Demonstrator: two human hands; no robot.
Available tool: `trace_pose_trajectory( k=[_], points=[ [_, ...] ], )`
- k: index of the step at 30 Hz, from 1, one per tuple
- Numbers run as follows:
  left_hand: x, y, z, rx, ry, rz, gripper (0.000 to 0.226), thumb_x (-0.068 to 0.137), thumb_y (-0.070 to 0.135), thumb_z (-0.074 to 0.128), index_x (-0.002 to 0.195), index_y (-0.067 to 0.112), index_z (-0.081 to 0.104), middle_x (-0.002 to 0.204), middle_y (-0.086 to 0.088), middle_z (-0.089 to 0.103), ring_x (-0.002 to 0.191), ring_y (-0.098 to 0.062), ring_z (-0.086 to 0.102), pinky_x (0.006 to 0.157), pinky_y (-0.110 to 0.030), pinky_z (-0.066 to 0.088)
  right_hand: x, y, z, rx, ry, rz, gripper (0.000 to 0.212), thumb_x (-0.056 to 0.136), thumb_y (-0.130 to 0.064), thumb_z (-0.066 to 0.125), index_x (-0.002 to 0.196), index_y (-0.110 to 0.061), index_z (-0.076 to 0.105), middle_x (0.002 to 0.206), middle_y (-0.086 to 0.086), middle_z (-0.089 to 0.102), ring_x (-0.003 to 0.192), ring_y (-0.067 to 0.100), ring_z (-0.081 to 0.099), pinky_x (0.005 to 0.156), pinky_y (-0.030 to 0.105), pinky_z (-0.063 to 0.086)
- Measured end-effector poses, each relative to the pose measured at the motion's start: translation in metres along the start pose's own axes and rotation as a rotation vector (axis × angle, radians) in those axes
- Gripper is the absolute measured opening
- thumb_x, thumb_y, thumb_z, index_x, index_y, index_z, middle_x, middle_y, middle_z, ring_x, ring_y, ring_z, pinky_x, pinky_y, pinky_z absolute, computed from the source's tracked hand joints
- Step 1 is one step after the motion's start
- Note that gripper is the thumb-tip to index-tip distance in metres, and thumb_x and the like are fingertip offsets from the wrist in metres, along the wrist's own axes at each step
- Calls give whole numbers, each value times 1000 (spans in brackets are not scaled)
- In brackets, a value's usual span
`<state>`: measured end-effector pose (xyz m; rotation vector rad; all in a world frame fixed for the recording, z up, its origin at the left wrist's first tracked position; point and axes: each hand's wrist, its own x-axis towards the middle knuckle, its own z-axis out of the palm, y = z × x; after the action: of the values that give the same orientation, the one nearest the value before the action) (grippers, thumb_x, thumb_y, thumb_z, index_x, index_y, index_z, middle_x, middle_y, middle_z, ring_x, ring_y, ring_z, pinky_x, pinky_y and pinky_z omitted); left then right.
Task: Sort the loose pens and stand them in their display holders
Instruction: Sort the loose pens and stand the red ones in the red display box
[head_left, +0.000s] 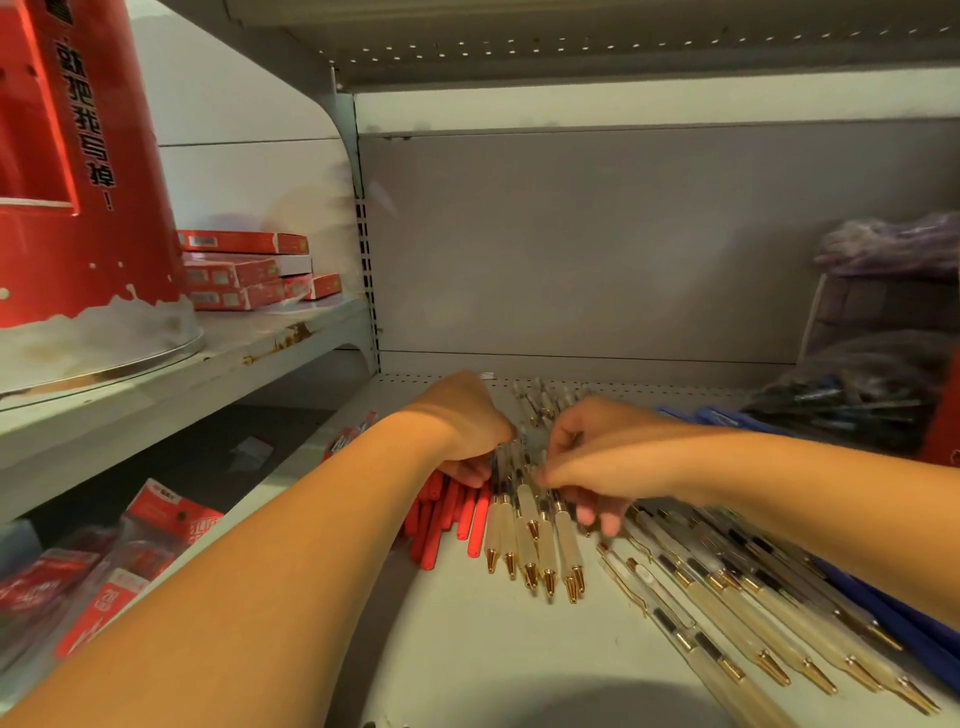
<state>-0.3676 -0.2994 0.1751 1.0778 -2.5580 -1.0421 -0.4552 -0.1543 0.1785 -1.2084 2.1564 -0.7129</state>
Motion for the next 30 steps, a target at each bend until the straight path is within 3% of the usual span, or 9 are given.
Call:
trace_pose_trajectory(
  k=[3, 5, 7, 9, 13, 16, 23, 26, 30],
  points=[
    [0, -1, -4, 15, 8, 58, 16, 94, 18, 64, 90, 3, 65, 75, -13, 69, 48, -17, 66, 56, -32, 62, 30, 0, -18, -146, 230, -85, 12, 89, -14, 64, 91, -3, 66, 69, 7, 63, 43, 9, 52, 37, 19, 39],
    [0, -2, -8, 100, 38, 115, 18, 92, 21, 65, 81, 6, 67, 70, -9, 66, 53, -18, 62, 58, -31, 61, 54, -5, -23, -242, 301, -108, 20, 88, -16, 64, 92, 3, 68, 71, 10, 56, 52, 14, 51, 48, 24, 42],
    [-2, -3, -10, 257, 65, 174, 24, 88, 30, 68, 80, 7, 68, 72, -7, 63, 58, -16, 56, 55, -28, 51, 78, -10, -19, -306, 291, -96, 26, 86, -19, 66, 94, 6, 68, 72, 10, 54, 63, 20, 54, 61, 31, 44],
    [-4, -3, -8, 358, 25, 210, 34, 87, 42, 68, 96, 10, 72, 88, -5, 67, 69, -12, 56, 59, -24, 43, 99, -15, -12, -378, 260, -76, 25, 85, -23, 68, 93, 0, 68, 76, 8, 60, 70, 20, 59, 64, 31, 45],
    [-9, -2, -4, 417, -95, 214, 53, 80, 61, 68, 113, 20, 65, 99, -1, 67, 89, -17, 62, 84, -36, 53, 129, -20, -4, -552, 189, -30, 21, 86, -23, 66, 72, -14, 54, 74, 4, 57, 67, 16, 55, 58, 26, 42],
    [-10, 0, -7, 447, -101, 219, 55, 80, 62, 68, 115, 20, 66, 104, 0, 67, 93, -17, 62, 87, -34, 53, 140, -21, -6, -604, 188, 1, 25, 86, -24, 69, 73, -14, 50, 76, 3, 55, 65, 13, 53, 56, 24, 42],
    [-15, 5, -4, 461, -94, 241, 62, 82, 61, 67, 127, 20, 59, 121, 0, 61, 102, -17, 55, 78, -26, 44, 153, -22, -17, -323, 436, -101, 20, 83, -15, 69, 68, -6, 58, 63, 7, 63, 52, 18, 61, 47, 27, 48],
    [-14, 4, -4, 444, -125, 236, 59, 82, 62, 67, 124, 19, 62, 118, 1, 63, 99, -15, 55, 66, -20, 38, 150, -24, -36, -86, 600, -204, 15, 88, -12, 66, 96, -3, 57, 87, 15, 68, 69, 26, 71, 61, 37, 61],
    [-12, 3, -7, 425, -128, 241, 49, 89, 54, 62, 121, 17, 64, 117, 2, 61, 101, -17, 54, 75, -24, 40, 123, -24, -65, 245, 641, -238, 37, 90, -8, 65, 119, -13, 43, 104, 20, 62, 70, 25, 69, 48, 23, 56]
  ],
)
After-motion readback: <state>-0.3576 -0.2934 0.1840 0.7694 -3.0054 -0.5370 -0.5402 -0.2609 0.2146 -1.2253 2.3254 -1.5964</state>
